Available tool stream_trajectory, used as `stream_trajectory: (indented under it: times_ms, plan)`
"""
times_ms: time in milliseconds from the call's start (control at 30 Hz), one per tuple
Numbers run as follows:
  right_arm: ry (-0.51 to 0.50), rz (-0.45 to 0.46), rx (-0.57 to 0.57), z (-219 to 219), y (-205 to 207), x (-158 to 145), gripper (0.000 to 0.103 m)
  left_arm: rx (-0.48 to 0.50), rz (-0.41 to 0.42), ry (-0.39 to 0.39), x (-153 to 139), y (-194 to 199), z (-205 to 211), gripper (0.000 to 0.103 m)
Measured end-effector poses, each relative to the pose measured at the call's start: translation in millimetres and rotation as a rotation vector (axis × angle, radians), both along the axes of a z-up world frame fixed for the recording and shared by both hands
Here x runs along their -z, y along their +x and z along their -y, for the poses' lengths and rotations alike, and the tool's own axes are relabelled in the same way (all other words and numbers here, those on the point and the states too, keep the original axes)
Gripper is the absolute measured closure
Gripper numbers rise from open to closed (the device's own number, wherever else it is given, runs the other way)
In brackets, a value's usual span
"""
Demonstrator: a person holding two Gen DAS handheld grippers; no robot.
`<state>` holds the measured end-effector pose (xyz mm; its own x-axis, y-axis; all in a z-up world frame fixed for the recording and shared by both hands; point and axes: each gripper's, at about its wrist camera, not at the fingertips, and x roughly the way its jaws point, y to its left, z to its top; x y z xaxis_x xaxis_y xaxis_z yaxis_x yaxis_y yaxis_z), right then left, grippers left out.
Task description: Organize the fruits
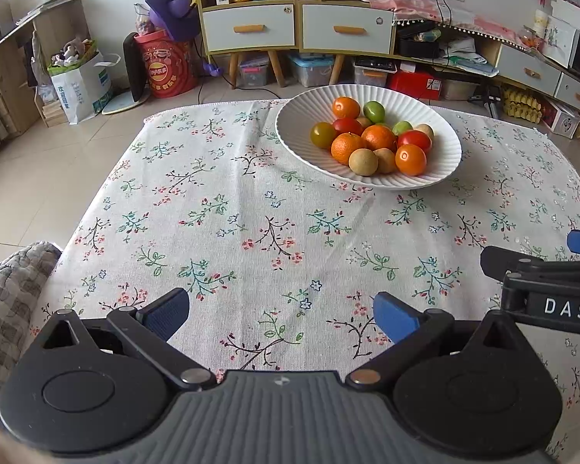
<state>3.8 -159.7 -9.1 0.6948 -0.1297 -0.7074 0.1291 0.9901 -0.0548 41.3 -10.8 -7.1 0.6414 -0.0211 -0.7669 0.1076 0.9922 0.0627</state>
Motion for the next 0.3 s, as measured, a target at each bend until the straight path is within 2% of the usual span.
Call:
stream_trajectory:
  times_ms: [300]
  plan:
    - [0.002, 0.009, -0.004, -1.0, 0.1, 2.9, 0.001, 0.005, -0.014, -0.003, 6.2, 0.9, -5.0, 0.006]
